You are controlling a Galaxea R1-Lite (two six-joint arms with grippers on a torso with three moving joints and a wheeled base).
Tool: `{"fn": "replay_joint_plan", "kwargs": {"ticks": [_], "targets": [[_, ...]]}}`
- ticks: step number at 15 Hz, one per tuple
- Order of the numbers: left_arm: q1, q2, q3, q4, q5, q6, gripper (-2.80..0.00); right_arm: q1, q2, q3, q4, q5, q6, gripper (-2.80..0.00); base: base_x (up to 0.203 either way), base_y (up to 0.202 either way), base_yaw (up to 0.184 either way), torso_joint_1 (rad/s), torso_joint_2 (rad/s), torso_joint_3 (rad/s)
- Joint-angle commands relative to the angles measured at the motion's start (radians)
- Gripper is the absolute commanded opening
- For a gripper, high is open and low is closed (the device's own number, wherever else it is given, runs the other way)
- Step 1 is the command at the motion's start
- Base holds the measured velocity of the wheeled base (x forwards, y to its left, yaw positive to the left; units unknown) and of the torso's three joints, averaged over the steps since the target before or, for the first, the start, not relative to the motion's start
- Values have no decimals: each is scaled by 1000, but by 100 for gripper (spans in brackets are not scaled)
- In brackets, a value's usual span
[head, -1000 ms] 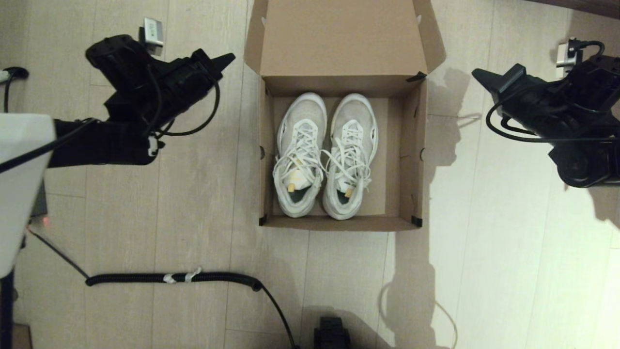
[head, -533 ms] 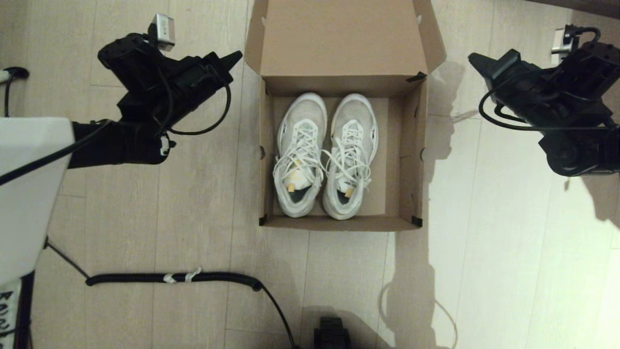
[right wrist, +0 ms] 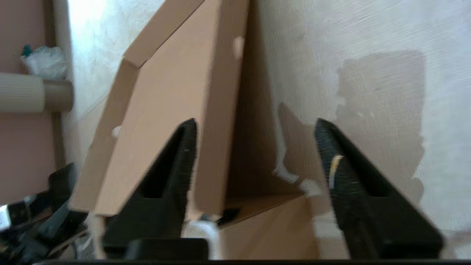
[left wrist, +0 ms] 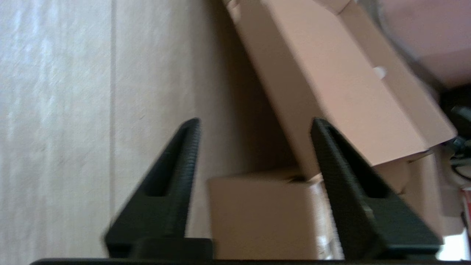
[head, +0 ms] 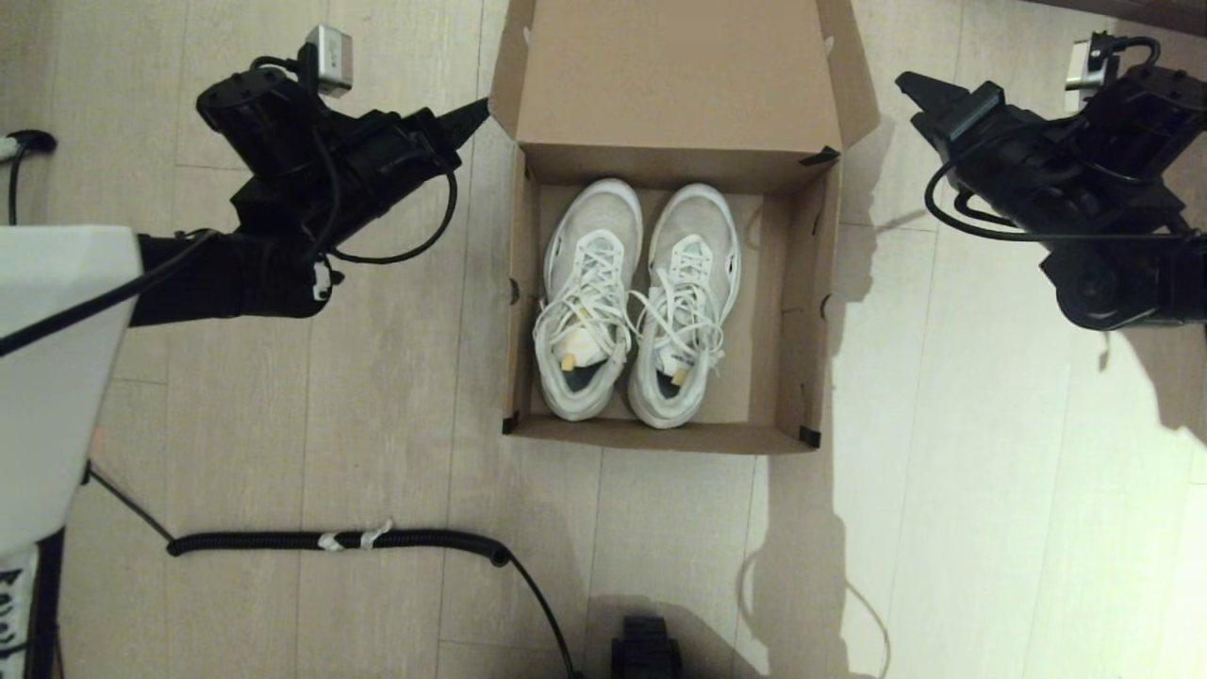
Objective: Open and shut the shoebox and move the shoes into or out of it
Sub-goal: Close the shoe box
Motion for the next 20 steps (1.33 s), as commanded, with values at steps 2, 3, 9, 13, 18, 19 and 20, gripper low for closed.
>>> {"fn": "replay_joint_plan", "kwargs": {"ticks": [2,3,9,13,18,19,20], "targets": [[17,24,-1,-6,-6,-3,0,1,51,-71,-4,0,3,0,0,0,0,0,0,0],[22,29,-1,-7,-6,-3,0,1,63,-103,3,1,2,0,0,0,0,0,0,0],[28,43,-7,-9,-6,-5,-280,1,107,-159,41,-23,2,-280,0,0,0,0,0,0],[15,49,-7,-9,-8,-5,-280,21,109,-151,63,-47,2,-280,0,0,0,0,0,0],[-8,87,-7,-36,-9,-30,-280,86,143,-149,57,-60,17,-280,0,0,0,0,0,0],[-7,92,-7,-62,-9,-46,-280,89,144,-145,55,-61,20,-280,0,0,0,0,0,0],[-7,93,-7,-75,-10,-67,-280,90,144,-139,55,-70,22,-280,0,0,0,0,0,0]]}}
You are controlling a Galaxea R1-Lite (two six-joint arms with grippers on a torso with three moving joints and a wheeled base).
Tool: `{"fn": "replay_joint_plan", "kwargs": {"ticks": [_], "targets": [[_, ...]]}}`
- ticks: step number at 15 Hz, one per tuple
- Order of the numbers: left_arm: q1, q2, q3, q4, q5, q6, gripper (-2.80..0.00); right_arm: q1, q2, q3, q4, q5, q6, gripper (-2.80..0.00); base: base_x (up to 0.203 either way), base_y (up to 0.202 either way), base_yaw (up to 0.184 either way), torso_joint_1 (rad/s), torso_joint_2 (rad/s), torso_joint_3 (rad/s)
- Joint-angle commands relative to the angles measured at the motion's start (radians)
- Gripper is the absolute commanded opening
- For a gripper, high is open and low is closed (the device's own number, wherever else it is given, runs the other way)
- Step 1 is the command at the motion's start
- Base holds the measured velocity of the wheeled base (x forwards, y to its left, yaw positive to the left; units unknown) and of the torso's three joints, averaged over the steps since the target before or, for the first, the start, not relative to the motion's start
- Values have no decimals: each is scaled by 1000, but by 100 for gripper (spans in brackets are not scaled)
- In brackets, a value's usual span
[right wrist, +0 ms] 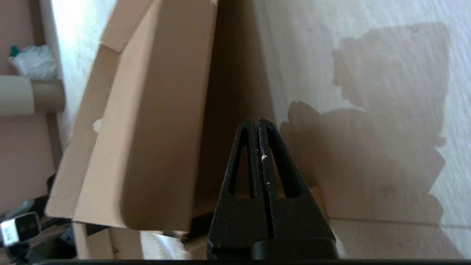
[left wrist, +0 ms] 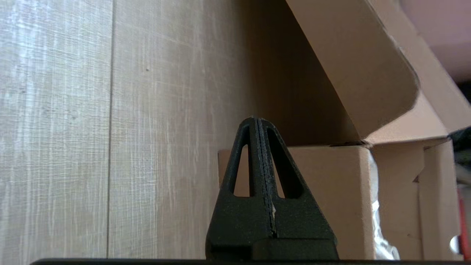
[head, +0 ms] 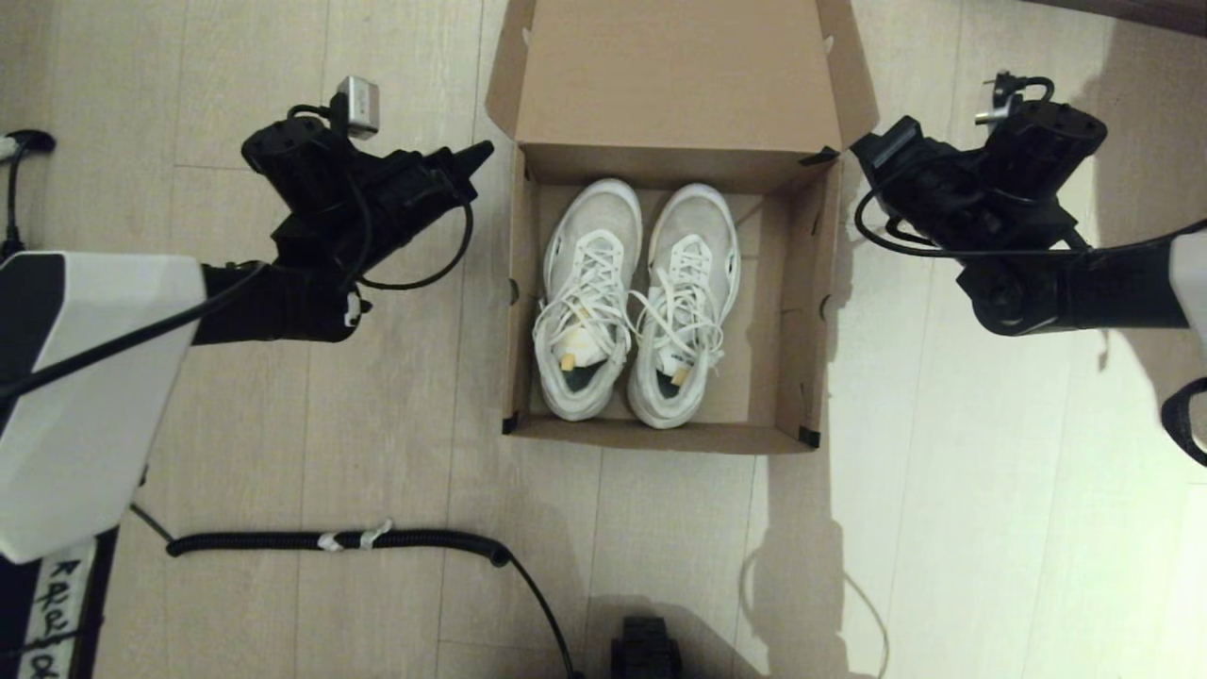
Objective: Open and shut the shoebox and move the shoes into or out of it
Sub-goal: Close the shoe box
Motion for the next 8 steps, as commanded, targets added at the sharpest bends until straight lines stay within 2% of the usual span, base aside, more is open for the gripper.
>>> {"fn": "replay_joint_plan", "kwargs": {"ticks": [1,4,8], "targets": [[-1,8,-1,-11,-4,-27,-280,4,2,5,-6,-7,5,-280,0,0,0,0,0,0],[-4,9,0,-59,-40,-94,-280,5,-2,24,-60,-8,30,-280,0,0,0,0,0,0],[-39,5,-1,-71,-64,-100,-280,32,-19,73,-67,-12,27,-280,0,0,0,0,0,0]]}}
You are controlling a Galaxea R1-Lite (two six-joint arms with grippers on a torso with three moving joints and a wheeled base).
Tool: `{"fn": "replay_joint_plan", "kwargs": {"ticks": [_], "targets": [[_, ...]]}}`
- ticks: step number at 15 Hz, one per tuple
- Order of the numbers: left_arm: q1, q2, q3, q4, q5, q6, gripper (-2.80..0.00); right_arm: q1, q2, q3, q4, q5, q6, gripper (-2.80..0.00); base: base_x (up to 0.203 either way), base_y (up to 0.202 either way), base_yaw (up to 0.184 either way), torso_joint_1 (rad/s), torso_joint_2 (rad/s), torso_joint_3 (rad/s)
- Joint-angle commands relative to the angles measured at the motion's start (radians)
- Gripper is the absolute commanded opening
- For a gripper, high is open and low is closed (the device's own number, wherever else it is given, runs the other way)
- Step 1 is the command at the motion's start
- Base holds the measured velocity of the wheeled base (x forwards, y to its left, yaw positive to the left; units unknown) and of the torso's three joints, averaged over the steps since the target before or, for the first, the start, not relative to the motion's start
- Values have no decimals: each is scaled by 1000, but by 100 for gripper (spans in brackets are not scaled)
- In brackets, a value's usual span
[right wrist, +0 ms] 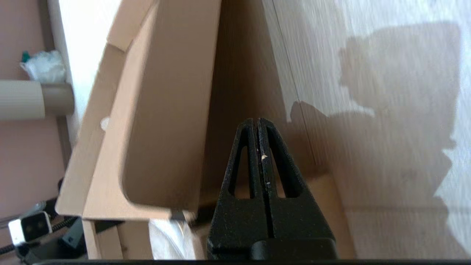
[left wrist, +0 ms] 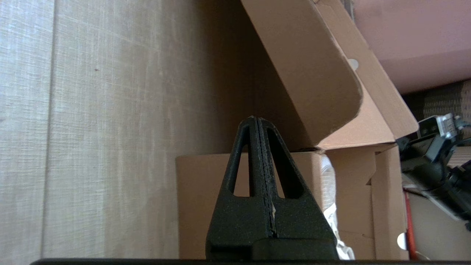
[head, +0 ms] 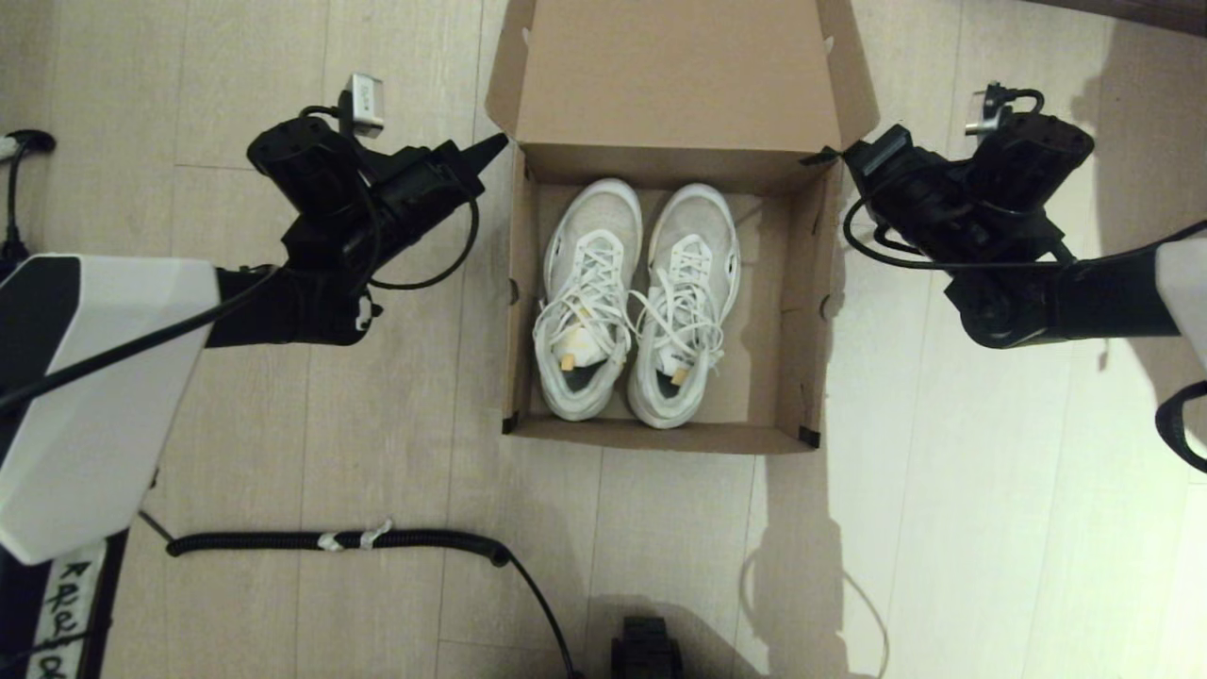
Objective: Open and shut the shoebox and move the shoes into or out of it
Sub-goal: Close the shoe box
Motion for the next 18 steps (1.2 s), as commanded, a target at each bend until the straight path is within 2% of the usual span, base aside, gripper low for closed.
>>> {"fn": "replay_joint_plan", "kwargs": {"ticks": [1,8,11,13,18], "targets": [[-25,-2,-1,-9,-4,-3,-280,14,-15,31,-8,2,1,-280,0,0,0,0,0,0],[-78,20,5,-65,5,3,-280,50,-51,159,-77,2,-7,-280,0,0,0,0,0,0],[-91,6,52,-111,23,10,-280,52,-76,210,-88,2,-9,-280,0,0,0,0,0,0],[-93,-40,161,-144,28,18,-280,52,-97,245,-89,4,-10,-280,0,0,0,0,0,0],[-92,-209,530,-253,24,27,-280,55,-139,322,-126,2,-11,-280,0,0,0,0,0,0]]}}
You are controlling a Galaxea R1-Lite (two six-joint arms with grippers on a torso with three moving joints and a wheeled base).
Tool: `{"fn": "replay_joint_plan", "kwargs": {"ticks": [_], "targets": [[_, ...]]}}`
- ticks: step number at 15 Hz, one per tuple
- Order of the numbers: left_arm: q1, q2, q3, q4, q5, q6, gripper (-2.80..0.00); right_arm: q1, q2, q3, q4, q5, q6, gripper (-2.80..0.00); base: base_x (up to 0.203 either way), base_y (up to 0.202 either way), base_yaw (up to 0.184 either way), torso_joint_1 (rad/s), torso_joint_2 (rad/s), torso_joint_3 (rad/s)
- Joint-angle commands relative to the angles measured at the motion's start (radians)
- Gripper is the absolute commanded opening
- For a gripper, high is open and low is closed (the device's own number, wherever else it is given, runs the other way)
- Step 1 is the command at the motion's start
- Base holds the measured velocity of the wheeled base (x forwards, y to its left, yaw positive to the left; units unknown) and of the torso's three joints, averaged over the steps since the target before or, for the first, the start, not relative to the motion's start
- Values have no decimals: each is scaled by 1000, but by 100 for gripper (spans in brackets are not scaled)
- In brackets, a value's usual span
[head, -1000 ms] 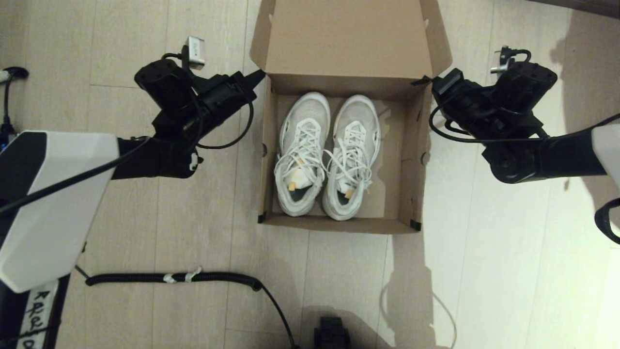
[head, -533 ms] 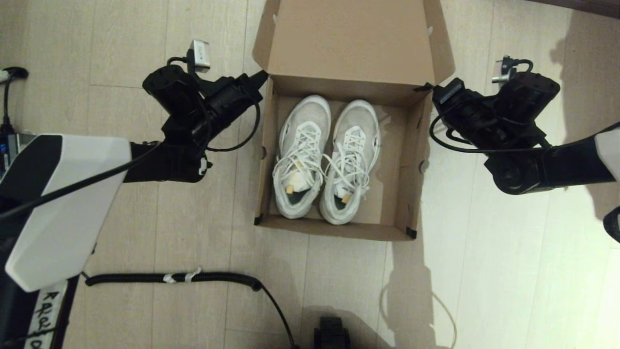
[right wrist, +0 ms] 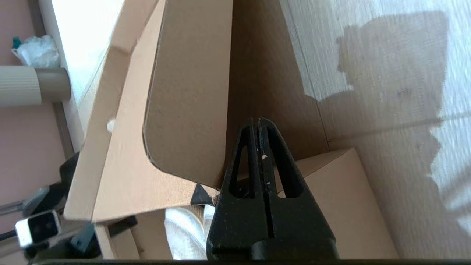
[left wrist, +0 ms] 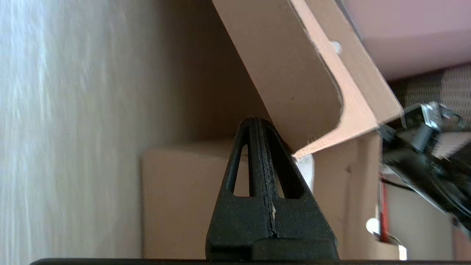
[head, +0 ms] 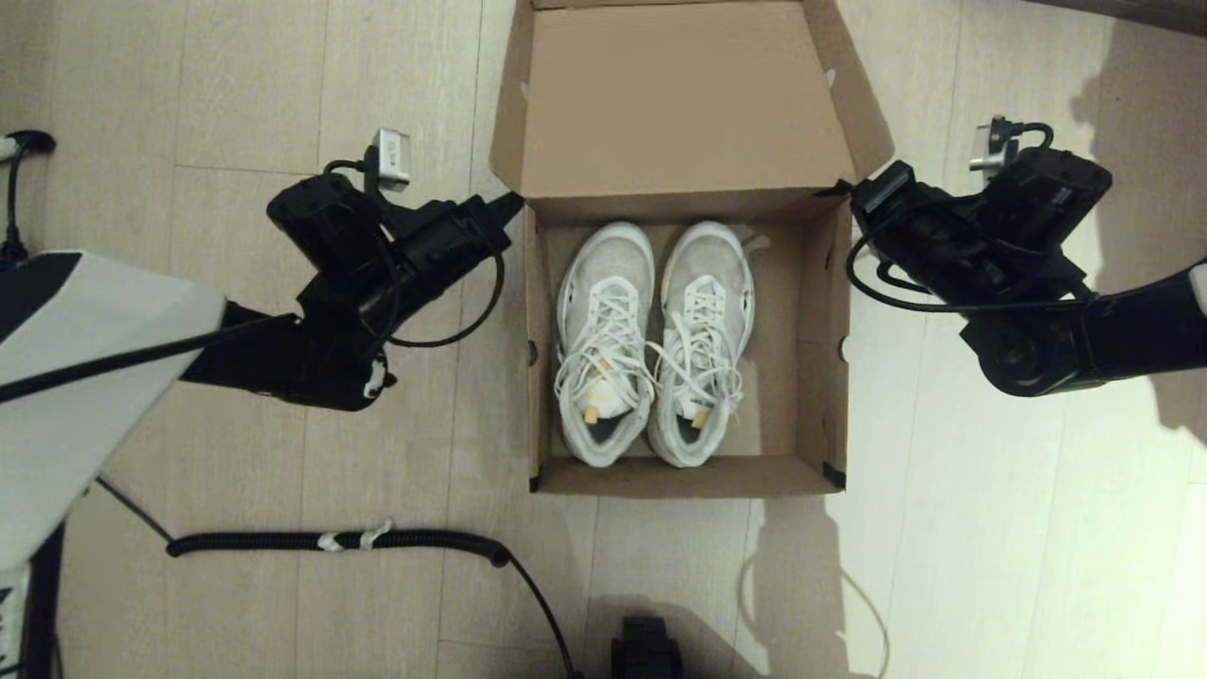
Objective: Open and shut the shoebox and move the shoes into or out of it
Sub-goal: Close the shoe box
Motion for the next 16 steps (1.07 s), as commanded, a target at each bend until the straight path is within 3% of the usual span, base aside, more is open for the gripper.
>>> {"fn": "replay_joint_plan", "kwargs": {"ticks": [1,10,16], "targets": [[3,-96,129,-36,-2,-3,-280,4,-33,36,-6,1,4,-280,0,0,0,0,0,0],[2,-221,514,-212,1,-1,-280,32,-170,437,-155,3,-33,-280,0,0,0,0,0,0],[5,-132,738,-410,2,-2,-280,33,-146,495,-181,0,-67,-280,0,0,0,0,0,0]]}}
